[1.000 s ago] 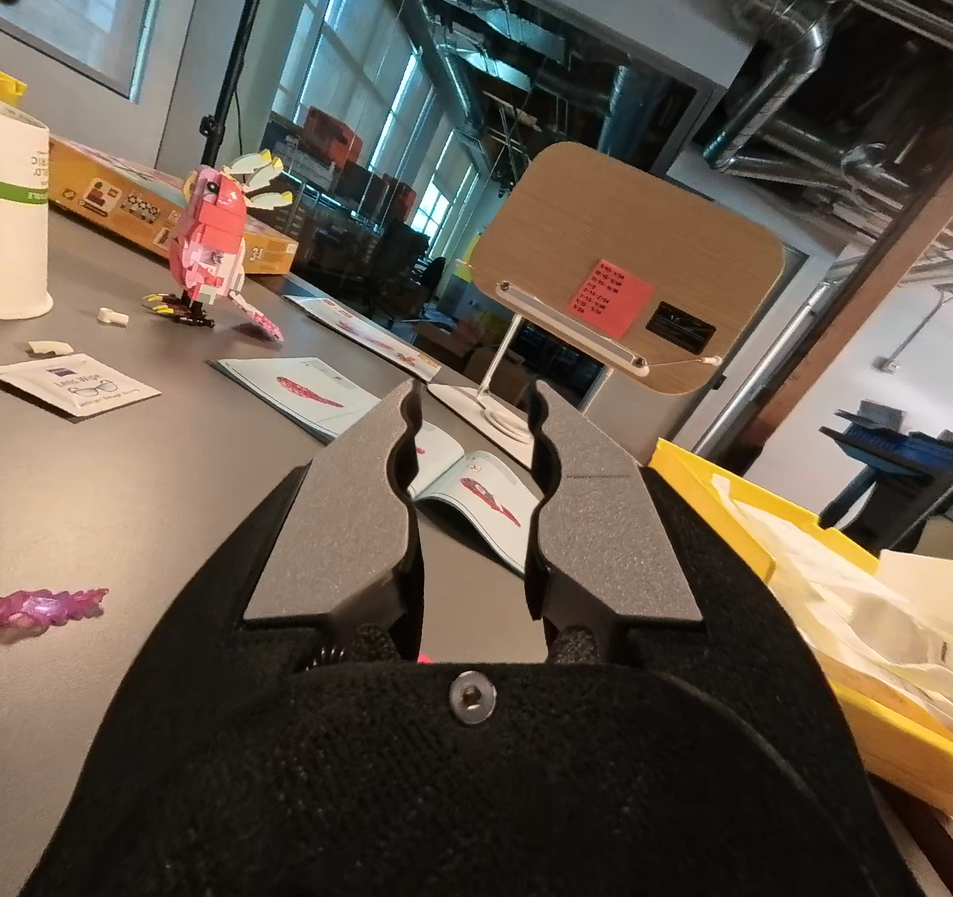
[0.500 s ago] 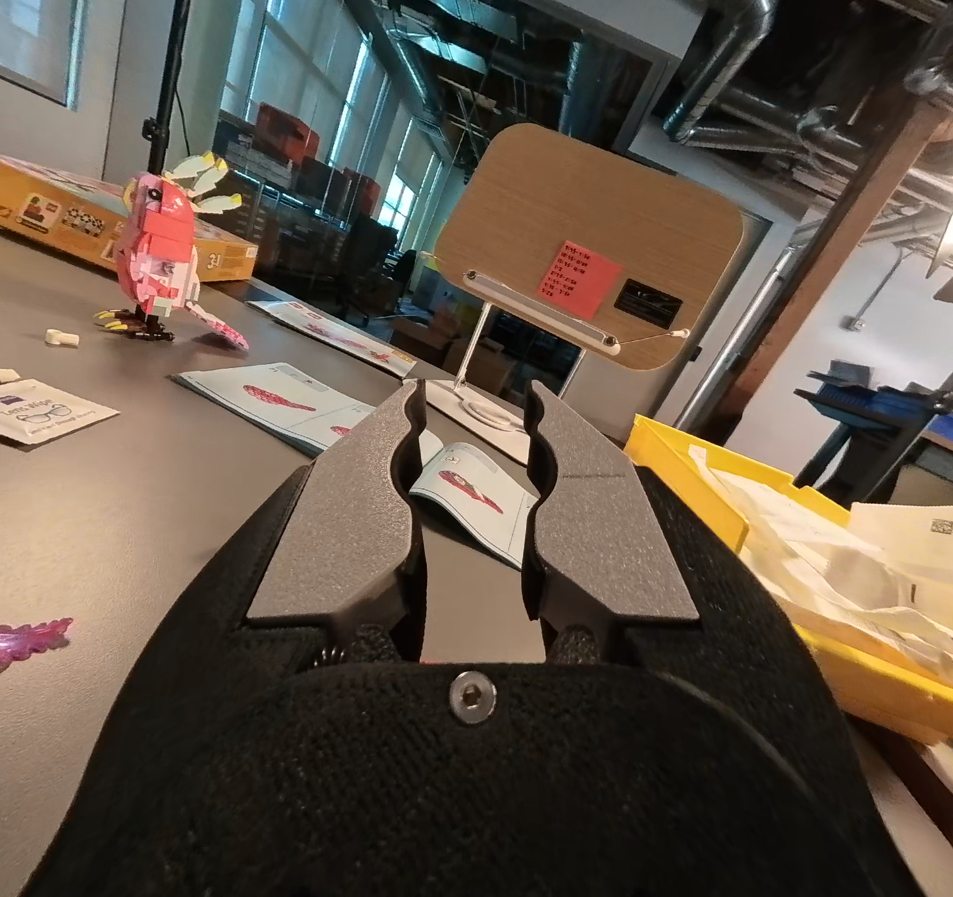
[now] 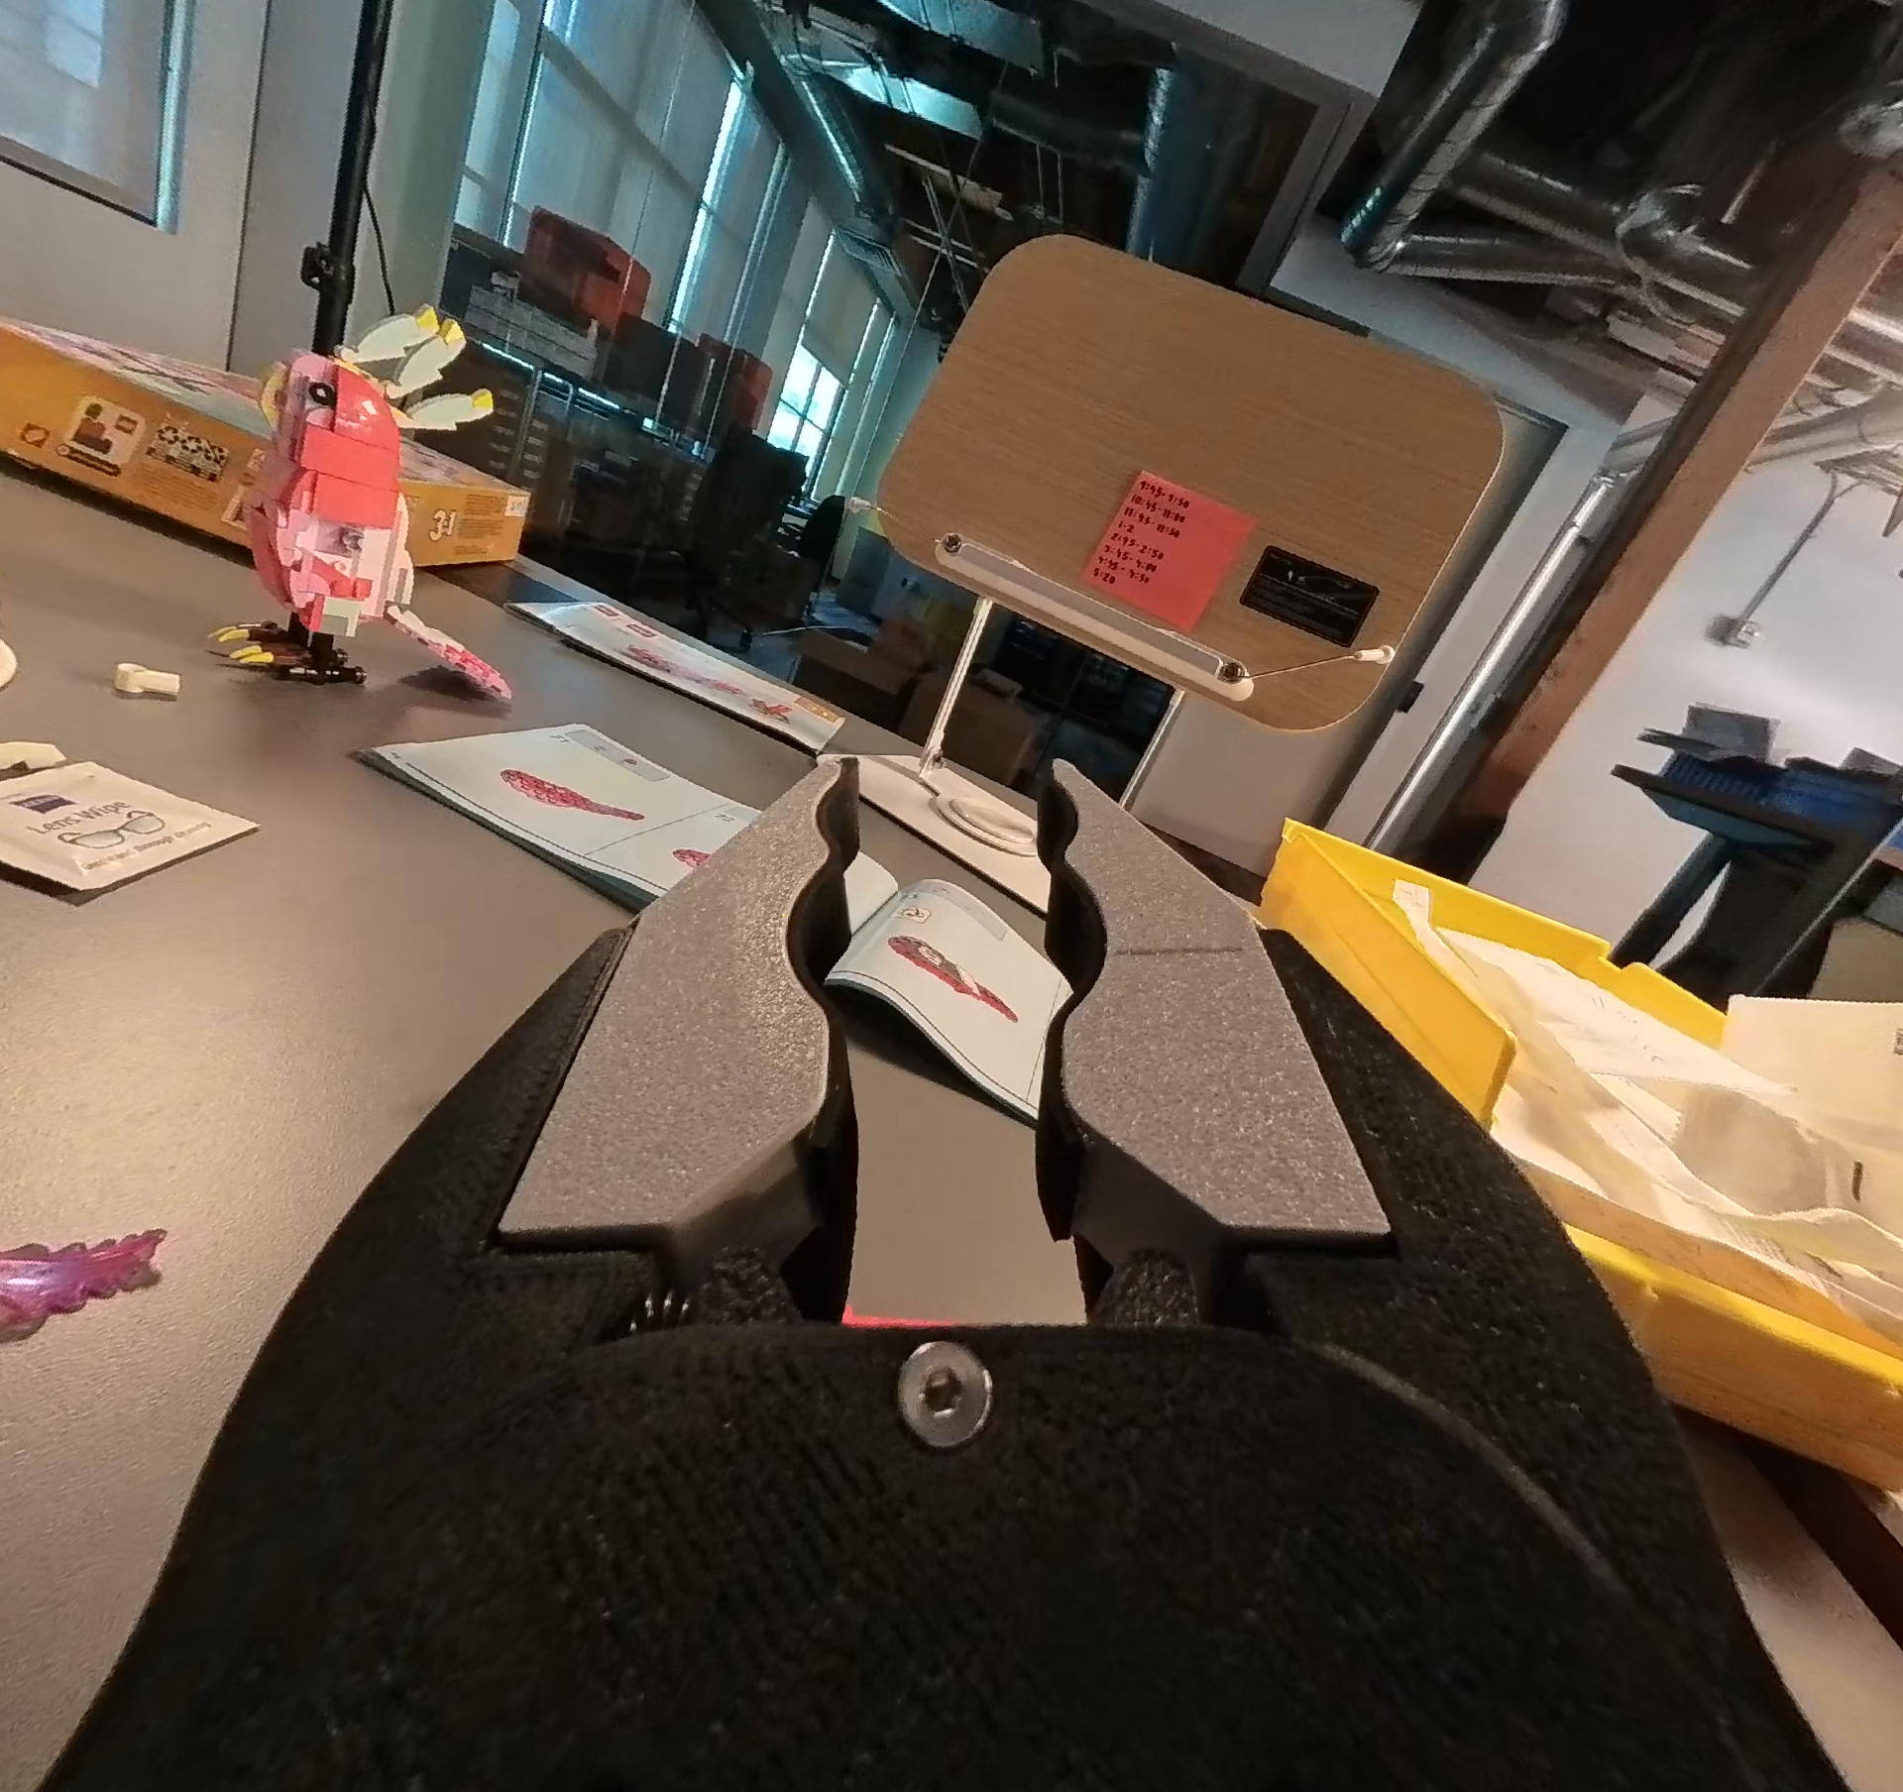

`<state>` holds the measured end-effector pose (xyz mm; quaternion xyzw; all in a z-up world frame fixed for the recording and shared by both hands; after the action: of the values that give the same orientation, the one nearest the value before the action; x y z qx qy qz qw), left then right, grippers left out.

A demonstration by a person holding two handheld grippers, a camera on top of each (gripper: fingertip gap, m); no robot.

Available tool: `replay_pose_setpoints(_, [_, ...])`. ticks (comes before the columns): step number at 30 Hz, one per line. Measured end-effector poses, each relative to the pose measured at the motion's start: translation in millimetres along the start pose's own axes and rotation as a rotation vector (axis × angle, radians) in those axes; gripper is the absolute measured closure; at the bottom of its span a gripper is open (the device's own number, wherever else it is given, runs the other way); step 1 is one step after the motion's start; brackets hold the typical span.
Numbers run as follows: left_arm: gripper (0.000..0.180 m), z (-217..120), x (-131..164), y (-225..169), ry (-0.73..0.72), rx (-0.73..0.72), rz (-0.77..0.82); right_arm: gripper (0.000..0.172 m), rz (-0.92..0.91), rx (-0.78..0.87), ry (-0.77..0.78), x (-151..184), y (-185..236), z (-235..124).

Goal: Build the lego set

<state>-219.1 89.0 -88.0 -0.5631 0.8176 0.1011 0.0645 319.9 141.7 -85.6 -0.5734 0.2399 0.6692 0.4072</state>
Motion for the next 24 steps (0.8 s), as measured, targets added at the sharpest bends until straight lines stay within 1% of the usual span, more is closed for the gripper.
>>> replay_pose_setpoints(3, [0.175, -3.6, 2.2, 2.6, -0.011, -0.038, 0.001, 0.139, 0.009, -0.001, -0.006, -0.6, -0.5, -0.6])
replay_pose_setpoints(5, [0.175, -18.5, 2.8, 12.3, -0.03, -0.15, -0.002, 0.14, 0.025, -0.012, -0.002, -0.4, -0.7, -0.4])
replay_pose_setpoints(7, [0.175, -45.6, 0.5, 17.0, -0.131, -0.225, -0.042, 0.14, 0.038, -0.014, 0.001, -0.2, -1.6, -0.2])
replay_pose_setpoints(9, [0.175, -79.9, -3.7, 7.8, -0.285, -0.25, -0.069, 0.14, 0.046, -0.014, -0.004, -0.6, -2.2, -0.9])
replay_pose_setpoints(10, [0.175, -97.3, -6.6, -3.1, -0.369, -0.249, -0.067, 0.14, 0.048, -0.015, -0.007, -0.9, -2.3, -1.2])
replay_pose_setpoints(12, [0.175, -126.7, -14.4, -37.1, -0.526, -0.216, -0.017, 0.14, 0.048, -0.018, -0.01, -1.1, -2.2, -1.3])
replay_pose_setpoints(15, [0.175, -148.1, -28.9, -106.4, -0.687, -0.114, 0.129, 0.141, 0.051, -0.027, -0.012, -1.2, -2.0, -1.6])
replay_pose_setpoints(17, [0.175, -145.1, -40.3, -155.4, -0.749, -0.007, 0.23, 0.142, 0.056, -0.033, -0.016, -1.6, -1.9, -2.2])
replay_pose_setpoints(20, [0.175, -121.6, -60.5, -220.0, -0.784, 0.143, 0.342, 0.142, 0.064, -0.039, -0.025, -2.3, -2.5, -3.4])
replay_pose_setpoints(22, [0.175, -100.0, -76.4, -252.5, -0.784, 0.24, 0.375, 0.142, 0.071, -0.036, -0.034, -2.9, -3.9, -4.6])
replay_pose_setpoints(24, [0.175, -77.6, -92.6, -277.5, -0.769, 0.339, 0.371, 0.142, 0.079, -0.029, -0.044, -3.6, -7.6, -6.3])
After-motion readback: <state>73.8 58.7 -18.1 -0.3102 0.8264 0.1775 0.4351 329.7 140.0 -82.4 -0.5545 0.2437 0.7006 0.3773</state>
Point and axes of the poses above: each gripper's, where its closed fingertips meet, z out along the fingers, x out of its underside, y = z × x across the jaws, the point moved 10 cm from there along -z, back along the fingers, and after that the axes turned 15 degrees about z, right-handed, at the moved point
